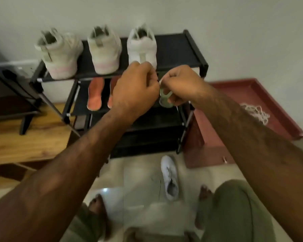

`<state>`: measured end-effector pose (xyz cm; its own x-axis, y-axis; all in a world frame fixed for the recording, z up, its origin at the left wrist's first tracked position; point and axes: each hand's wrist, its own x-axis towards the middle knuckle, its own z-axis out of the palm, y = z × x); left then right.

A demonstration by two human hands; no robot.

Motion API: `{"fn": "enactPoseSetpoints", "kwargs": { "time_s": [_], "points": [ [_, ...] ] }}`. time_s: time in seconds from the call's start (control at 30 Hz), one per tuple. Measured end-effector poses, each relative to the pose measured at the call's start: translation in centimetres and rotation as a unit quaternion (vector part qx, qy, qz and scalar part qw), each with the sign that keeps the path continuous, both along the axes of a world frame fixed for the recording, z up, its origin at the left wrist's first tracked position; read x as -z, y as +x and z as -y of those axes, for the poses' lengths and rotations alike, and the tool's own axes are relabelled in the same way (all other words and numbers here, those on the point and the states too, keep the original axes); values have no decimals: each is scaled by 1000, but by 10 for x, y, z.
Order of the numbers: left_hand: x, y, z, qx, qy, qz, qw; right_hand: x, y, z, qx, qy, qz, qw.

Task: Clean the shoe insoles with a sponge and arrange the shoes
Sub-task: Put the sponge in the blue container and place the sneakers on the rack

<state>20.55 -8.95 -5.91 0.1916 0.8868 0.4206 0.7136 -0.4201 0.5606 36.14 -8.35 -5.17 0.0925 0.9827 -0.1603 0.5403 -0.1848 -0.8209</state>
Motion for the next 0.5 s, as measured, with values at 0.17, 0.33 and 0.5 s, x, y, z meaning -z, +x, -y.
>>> {"fn": "enactPoseSetpoints", "kwargs": {
  "time_s": [0.17, 0.33, 0.5],
  "points": [
    [102, 18, 49, 4, -297, 72, 952, 106, 8, 48, -41, -120, 29, 991],
    [200, 38, 80, 27, -433, 40, 900, 209, 23, 85, -51, -234, 33, 970],
    [280, 55, 94, 23, -540, 17, 841, 302, 32, 105, -37, -328, 25, 944]
  ]
}}
